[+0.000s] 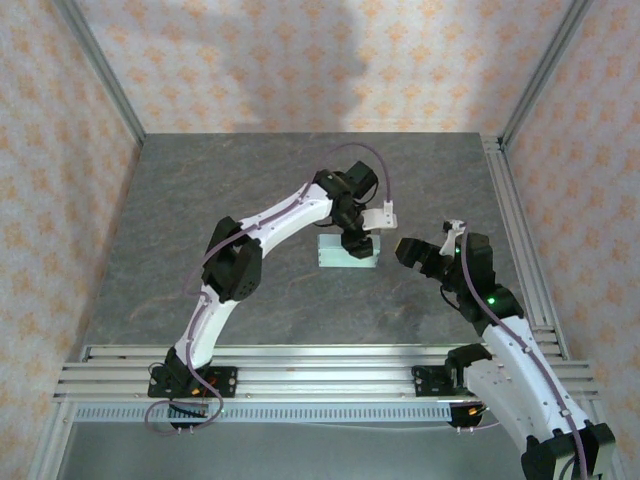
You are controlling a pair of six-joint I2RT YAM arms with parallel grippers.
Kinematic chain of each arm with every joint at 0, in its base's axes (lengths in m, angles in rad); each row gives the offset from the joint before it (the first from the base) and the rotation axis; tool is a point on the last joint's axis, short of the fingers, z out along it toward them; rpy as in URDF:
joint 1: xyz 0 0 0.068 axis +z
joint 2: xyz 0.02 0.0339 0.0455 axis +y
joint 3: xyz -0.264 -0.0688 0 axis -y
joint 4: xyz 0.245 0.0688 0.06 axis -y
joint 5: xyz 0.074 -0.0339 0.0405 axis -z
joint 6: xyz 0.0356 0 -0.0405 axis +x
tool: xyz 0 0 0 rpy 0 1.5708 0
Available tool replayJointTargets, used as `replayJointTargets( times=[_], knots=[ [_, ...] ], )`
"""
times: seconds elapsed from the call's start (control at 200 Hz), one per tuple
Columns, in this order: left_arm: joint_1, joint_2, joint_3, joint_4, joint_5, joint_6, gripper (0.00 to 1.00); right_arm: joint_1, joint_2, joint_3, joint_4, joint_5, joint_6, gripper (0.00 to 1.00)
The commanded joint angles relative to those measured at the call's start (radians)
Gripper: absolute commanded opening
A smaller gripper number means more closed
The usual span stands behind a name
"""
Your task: Fold the paper box
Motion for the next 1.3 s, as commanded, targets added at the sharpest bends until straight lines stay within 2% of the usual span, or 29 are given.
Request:
replayJointTargets(
  times=[0.0, 0.08, 0.18, 0.23, 0.375, 0.541, 0.761, 0.851, 0.956, 1.011, 1.096, 1.291],
  knots=[
    [-0.011, -0.004, 0.011, -0.020, -0.056, 0.031, 0.51, -0.005, -0.005, -0.002, -0.007, 0.009, -0.014, 0.93],
    [-0.015, -0.017, -0.007, 0.003, -0.098, 0.037, 0.49, -0.005, -0.004, 0.000, -0.005, 0.011, -0.013, 0.93],
    [-0.021, -0.051, -0.047, 0.042, -0.162, 0.041, 0.39, -0.004, -0.003, 0.001, -0.001, 0.012, -0.014, 0.93],
    [-0.024, -0.074, -0.079, 0.072, -0.204, 0.044, 0.38, -0.004, 0.001, 0.001, 0.003, 0.012, -0.014, 0.93],
    [-0.027, -0.150, -0.195, 0.192, -0.360, 0.044, 0.38, -0.006, 0.026, -0.002, 0.027, 0.008, -0.008, 0.92],
    [-0.028, -0.242, -0.389, 0.442, -0.532, 0.058, 0.39, -0.005, 0.066, -0.008, 0.070, -0.008, -0.003, 0.92],
    [-0.033, -0.299, -0.634, 0.774, -0.658, 0.143, 0.42, -0.005, 0.102, -0.012, 0.113, -0.027, 0.007, 0.92],
    [-0.044, -0.290, -0.681, 0.846, -0.701, 0.148, 0.44, -0.004, 0.102, -0.016, 0.122, -0.027, 0.009, 0.90],
    [-0.047, -0.294, -0.700, 0.865, -0.704, 0.124, 0.50, -0.005, 0.098, -0.016, 0.118, -0.028, 0.008, 0.90],
    [-0.047, -0.295, -0.699, 0.866, -0.706, 0.118, 0.63, -0.004, 0.095, -0.016, 0.116, -0.028, 0.009, 0.90],
    [-0.047, -0.294, -0.678, 0.825, -0.708, 0.113, 0.76, -0.004, 0.093, -0.016, 0.112, -0.027, 0.005, 0.90],
    [-0.045, -0.326, -0.682, 0.785, -0.621, 0.067, 0.93, -0.004, 0.092, -0.019, 0.121, -0.028, 0.011, 0.90]
  ],
)
